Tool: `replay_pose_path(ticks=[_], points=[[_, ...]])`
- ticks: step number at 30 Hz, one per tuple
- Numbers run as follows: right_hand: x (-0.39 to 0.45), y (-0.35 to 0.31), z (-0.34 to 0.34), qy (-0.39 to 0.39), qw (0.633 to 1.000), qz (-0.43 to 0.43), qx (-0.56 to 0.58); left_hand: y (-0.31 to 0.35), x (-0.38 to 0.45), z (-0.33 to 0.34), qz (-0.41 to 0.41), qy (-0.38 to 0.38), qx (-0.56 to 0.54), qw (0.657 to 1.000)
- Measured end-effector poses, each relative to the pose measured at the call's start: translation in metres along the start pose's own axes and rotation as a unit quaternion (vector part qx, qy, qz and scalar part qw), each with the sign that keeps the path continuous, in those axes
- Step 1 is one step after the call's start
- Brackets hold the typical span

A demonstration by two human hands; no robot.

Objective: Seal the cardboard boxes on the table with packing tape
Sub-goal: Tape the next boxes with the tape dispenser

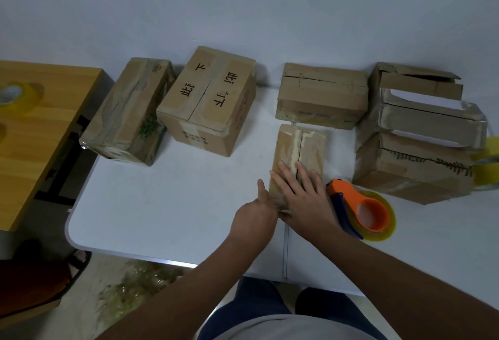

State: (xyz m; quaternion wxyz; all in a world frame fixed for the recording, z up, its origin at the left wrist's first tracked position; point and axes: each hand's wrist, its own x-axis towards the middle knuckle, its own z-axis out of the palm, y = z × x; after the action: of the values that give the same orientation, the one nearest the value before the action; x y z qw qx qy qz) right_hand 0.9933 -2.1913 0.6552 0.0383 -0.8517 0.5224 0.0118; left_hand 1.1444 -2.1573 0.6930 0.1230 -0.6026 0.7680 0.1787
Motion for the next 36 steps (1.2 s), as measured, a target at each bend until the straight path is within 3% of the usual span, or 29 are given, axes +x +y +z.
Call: replay_pose_path(ticks=[3,6,9,11,14,17,19,21,24,26,28,29,33,35,36], points=[[0.001,0.0,0.0,-0.015,1.0,0.002,-0.008,-0.004,0.005,-0.01,0.01,0.006,-0.018,1.0],[0.001,0.001,0.001,-0.011,1.0,0.005,-0.015,-0.019,0.014,-0.007,-0.042,0.049,-0.198,0.978],[-0.001,0.001,0.001,-0.016,1.0,0.001,-0.01,-0.027,0.019,0.004,-0.116,0.054,-0.43,0.894],[0.0,0.002,-0.001,-0.038,0.999,-0.005,0.002,-0.032,0.02,0.009,-0.132,0.02,-0.516,0.846],[0.001,0.01,-0.008,-0.063,0.995,-0.031,0.077,-0.038,0.018,0.01,-0.135,0.012,-0.52,0.843],[-0.004,0.024,-0.022,-0.035,0.972,0.042,0.23,-0.038,0.013,0.015,-0.135,0.013,-0.53,0.837],[-0.009,0.033,-0.028,-0.008,0.913,0.175,0.367,-0.036,0.011,0.017,-0.131,0.014,-0.533,0.836],[-0.011,0.034,-0.033,-0.037,0.802,0.269,0.532,-0.034,0.01,0.012,-0.126,0.03,-0.528,0.839],[-0.018,0.012,-0.037,-0.074,0.714,0.292,0.632,-0.031,0.015,-0.006,-0.081,0.092,-0.49,0.863],[-0.022,-0.011,-0.037,-0.164,0.676,0.261,0.669,-0.039,0.022,-0.012,-0.11,0.118,-0.347,0.924],[-0.021,-0.029,-0.034,-0.244,0.692,0.211,0.646,-0.053,0.026,-0.012,-0.146,0.122,-0.166,0.967],[-0.017,-0.031,-0.03,-0.232,0.716,0.206,0.625,-0.06,0.027,-0.009,-0.126,0.125,-0.11,0.978],[0.005,-0.009,-0.023,0.006,0.746,0.346,0.568,-0.076,0.016,-0.001,-0.018,0.077,-0.003,0.997],[0.015,0.004,-0.034,0.028,0.796,0.328,0.508,-0.084,0.007,-0.004,-0.005,0.065,0.014,0.998],[0.021,0.005,-0.04,0.009,0.801,0.314,0.51,-0.091,0.002,-0.006,0.003,0.059,0.012,0.998]])
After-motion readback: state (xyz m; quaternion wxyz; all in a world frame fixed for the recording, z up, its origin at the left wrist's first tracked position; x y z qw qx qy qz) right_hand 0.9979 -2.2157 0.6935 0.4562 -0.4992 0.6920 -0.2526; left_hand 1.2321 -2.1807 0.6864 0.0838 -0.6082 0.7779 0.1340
